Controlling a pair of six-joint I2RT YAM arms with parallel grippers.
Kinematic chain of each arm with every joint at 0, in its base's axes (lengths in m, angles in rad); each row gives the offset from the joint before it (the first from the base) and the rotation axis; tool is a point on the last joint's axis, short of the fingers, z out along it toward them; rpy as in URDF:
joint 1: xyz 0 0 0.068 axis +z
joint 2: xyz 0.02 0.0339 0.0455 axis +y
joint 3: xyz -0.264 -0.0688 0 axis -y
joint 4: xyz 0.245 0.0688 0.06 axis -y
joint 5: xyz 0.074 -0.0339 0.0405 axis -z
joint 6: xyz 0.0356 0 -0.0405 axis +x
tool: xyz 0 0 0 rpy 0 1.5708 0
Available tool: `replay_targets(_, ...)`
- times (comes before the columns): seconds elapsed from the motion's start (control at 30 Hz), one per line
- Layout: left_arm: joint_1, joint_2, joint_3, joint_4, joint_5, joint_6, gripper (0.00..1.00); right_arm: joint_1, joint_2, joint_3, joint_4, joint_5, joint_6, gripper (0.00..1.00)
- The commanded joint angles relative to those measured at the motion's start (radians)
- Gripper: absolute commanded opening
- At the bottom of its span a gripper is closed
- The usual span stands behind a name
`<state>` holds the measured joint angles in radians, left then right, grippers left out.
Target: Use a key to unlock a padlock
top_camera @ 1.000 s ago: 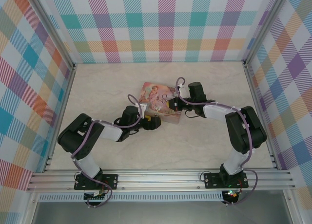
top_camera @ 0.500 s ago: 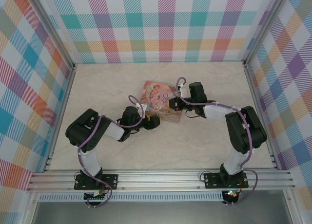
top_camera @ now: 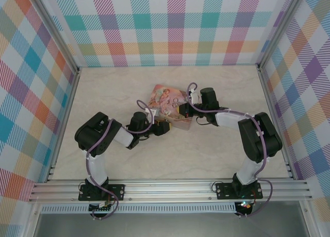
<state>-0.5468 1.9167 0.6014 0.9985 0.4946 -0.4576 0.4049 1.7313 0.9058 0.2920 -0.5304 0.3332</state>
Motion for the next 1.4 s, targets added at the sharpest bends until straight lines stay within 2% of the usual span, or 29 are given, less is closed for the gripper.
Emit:
replay_targets(0.0, -0.004, 0.013, 0.03, 0.083, 0.049, -0.023, 0.47, 0.007, 0.004, -0.028, -0.022, -0.011, 0.016, 0.05)
replay_targets(0.2, -0.006, 0.011, 0.029, 0.08, 0.021, -0.032, 0.45, 0.008, 0.004, -0.03, -0.016, -0.012, 0.018, 0.05)
replay_targets(0.33, -0.007, 0.014, 0.028, 0.08, -0.039, -0.057, 0.49, 0.009, 0.006, -0.029, -0.016, -0.01, 0.019, 0.05)
replay_targets(0.8, -0.016, 0.008, 0.03, 0.076, -0.103, -0.091, 0.28, 0.013, -0.011, -0.038, 0.009, -0.005, 0.011, 0.05)
replay_targets(1.07, -0.045, -0.065, 0.023, -0.022, -0.152, -0.138, 0.23, 0.014, -0.178, -0.08, -0.029, 0.086, -0.1, 0.05)
replay_targets(1.2, -0.05, -0.098, 0.027, -0.077, -0.16, -0.207, 0.2, 0.026, -0.277, -0.156, -0.048, 0.114, -0.153, 0.05)
replay_targets(1.37, -0.062, -0.141, 0.043, -0.137, -0.148, -0.289, 0.18, 0.141, -0.34, -0.236, -0.107, 0.231, -0.274, 0.06)
